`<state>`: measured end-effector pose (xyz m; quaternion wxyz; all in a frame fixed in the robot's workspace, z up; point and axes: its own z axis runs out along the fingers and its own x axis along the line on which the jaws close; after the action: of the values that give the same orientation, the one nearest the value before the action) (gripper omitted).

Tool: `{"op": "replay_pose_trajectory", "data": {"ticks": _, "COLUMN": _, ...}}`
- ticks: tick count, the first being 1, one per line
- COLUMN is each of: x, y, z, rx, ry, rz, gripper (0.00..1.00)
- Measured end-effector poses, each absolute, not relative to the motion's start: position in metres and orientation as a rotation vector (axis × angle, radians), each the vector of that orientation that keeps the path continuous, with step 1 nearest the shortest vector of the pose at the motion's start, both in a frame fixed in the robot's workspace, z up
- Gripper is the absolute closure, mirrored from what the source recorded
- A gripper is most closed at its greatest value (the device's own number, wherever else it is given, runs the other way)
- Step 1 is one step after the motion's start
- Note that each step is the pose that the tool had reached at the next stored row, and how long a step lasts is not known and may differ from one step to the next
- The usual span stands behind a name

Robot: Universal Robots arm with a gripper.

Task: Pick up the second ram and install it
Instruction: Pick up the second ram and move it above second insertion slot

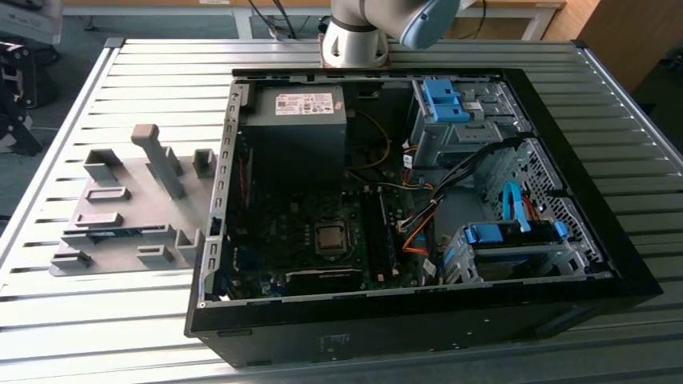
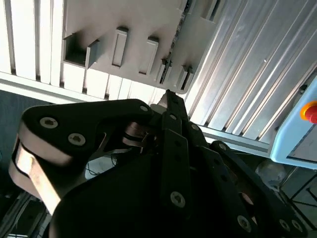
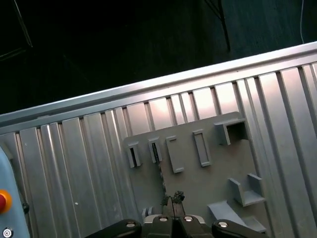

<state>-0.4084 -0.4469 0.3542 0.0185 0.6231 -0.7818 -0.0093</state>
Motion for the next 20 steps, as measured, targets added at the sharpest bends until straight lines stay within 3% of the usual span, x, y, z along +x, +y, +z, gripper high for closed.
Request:
{"op": "replay_pose_trajectory", "data": {"ticks": 15, "x": -0.4087, "y": -0.4472, "z": 0.3479, "rx": 2.167, "ry": -2.221, "rz": -0.023, "gripper": 0.89}}
{"op": "replay_pose_trajectory", "data": {"ticks": 20, "x": -0.4087, "y": -0.4472, "z": 0.3478, "rx": 2.167, "ry": -2.221, "rz": -0.023, "gripper": 0.77}}
